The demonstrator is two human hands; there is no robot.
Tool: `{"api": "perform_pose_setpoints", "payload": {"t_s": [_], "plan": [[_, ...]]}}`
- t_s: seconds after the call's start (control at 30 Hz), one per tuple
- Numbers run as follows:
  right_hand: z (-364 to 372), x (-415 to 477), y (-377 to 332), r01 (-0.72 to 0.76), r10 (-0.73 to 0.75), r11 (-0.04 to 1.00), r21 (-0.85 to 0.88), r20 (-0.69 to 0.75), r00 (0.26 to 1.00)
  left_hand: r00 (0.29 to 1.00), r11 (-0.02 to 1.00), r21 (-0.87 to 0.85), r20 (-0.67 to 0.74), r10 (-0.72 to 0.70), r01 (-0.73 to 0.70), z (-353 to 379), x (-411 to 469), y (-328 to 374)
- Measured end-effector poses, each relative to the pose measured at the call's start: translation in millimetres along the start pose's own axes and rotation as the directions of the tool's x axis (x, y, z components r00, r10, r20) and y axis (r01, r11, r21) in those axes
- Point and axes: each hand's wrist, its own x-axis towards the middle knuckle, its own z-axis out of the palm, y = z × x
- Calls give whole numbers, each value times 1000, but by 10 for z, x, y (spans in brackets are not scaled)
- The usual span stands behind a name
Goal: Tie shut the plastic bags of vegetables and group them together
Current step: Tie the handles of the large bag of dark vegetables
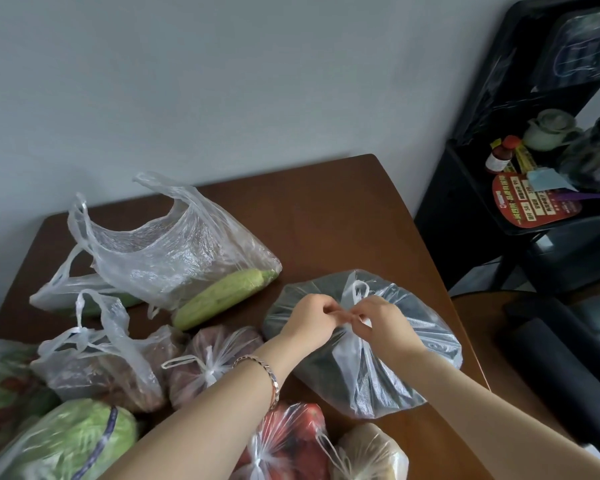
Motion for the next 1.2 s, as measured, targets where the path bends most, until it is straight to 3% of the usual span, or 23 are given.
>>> {"api": "perform_pose_setpoints", "payload": {"t_s": [0.2, 0.3, 0.4, 0.47, 0.53, 0.67, 0.8, 0.87, 0.93, 1.03, 1.2], "plan": [[-20, -46, -28, -143, 198, 903, 406, -98, 975, 984, 995, -49, -159, 76, -85, 102, -60, -77], [-70, -22, -45, -194, 238, 841, 504, -25, 971, 972, 993, -32, -211, 107, -116, 138, -80, -93], [-160, 11, -30, -319, 282, 750, 579, 157, 947, 979, 990, -87, -182, 93, -110, 141, -77, -85], [-204, 22, -12, -350, 245, 740, 574, 255, 936, 994, 985, -165, -106, 29, -46, 120, -69, -77], [-197, 13, -11, -286, 179, 807, 516, 249, 952, 998, 974, -222, -36, -51, 42, 86, -53, -75], [-68, -50, 16, -63, 49, 930, 361, 50, 998, 986, 972, -165, 34, -166, 169, 63, -23, -48], [6, -80, 19, 33, -22, 981, 190, -57, 998, 974, 954, -194, 65, -219, 228, 54, -17, -13], [-8, -83, -8, -18, 38, 963, 270, -69, 997, 973, 953, -197, 61, -223, 231, 59, -14, -8], [-53, -76, -12, -99, 112, 909, 405, -8, 994, 979, 959, -198, 38, -201, 205, 75, -18, -2], [-106, -54, -10, -178, 154, 862, 474, 89, 984, 988, 966, -214, -10, -152, 146, 105, -41, 0], [-50, -67, -21, -138, 122, 865, 482, 65, 990, 990, 959, -249, -14, -144, 136, 120, -95, -58]]}}
